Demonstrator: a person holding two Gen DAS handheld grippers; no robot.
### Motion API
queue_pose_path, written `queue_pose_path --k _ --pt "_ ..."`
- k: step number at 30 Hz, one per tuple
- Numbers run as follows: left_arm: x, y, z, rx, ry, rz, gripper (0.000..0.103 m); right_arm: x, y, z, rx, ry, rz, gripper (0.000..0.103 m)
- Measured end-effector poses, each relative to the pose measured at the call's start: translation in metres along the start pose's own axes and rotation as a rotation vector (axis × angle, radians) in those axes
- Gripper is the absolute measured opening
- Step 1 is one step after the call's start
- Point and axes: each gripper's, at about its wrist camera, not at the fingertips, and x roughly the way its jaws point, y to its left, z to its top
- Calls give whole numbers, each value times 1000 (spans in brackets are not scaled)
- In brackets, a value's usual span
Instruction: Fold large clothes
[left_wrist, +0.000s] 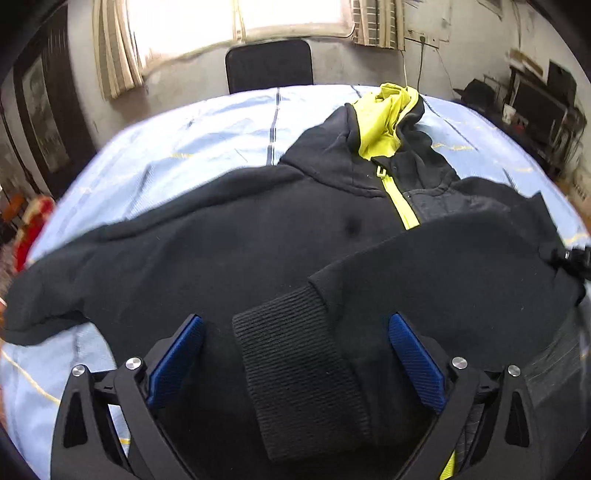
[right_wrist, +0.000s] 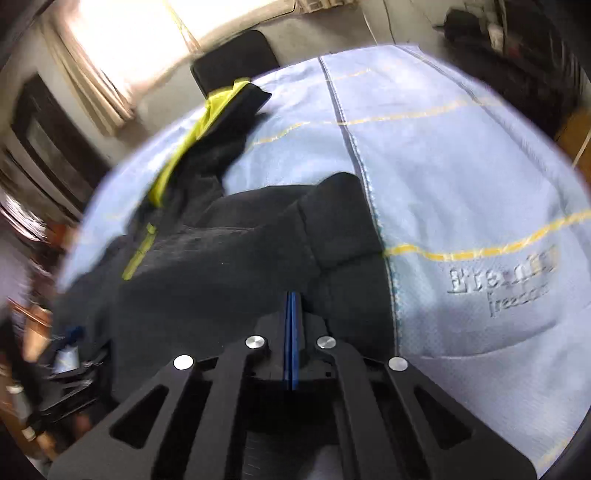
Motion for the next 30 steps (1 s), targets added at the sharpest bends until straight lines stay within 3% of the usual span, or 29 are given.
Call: queue_pose_path --k 2,4,7,9,13,15,22,25,27,30 --pt "1 5 1 -20 10 -21 100 -3 -14 0 61 9 63 0" --pt "-6 12 0 -46 5 -18 98 -11 -19 -2 99 -4 61 0" --pt "-26 22 1 -76 -43 -82 98 -37 -4 -10 47 -66 23 6" --pt "-34 20 -1 -44 -58 -70 98 -49 16 -20 -29 -77 33 6" --pt "-16 11 -9 26 -15 16 100 -42 41 -42 -128 -24 16 7" --pt "-9 16 -10 1 0 -18 100 -27 38 -45 -130 22 -30 5" --pt "-10 28 -8 -39 16 -53 100 -22 24 -47 -104 30 23 4" --pt "-30 49 -8 -93 -21 -19 100 -23 28 -48 -129 27 0 4" --pt "-50 83 -12 -171 -57 -22 100 -25 27 -49 -128 13 8 5" --pt "-69 134 -22 -264 -83 38 100 -40 23 -52 -96 -18 24 16"
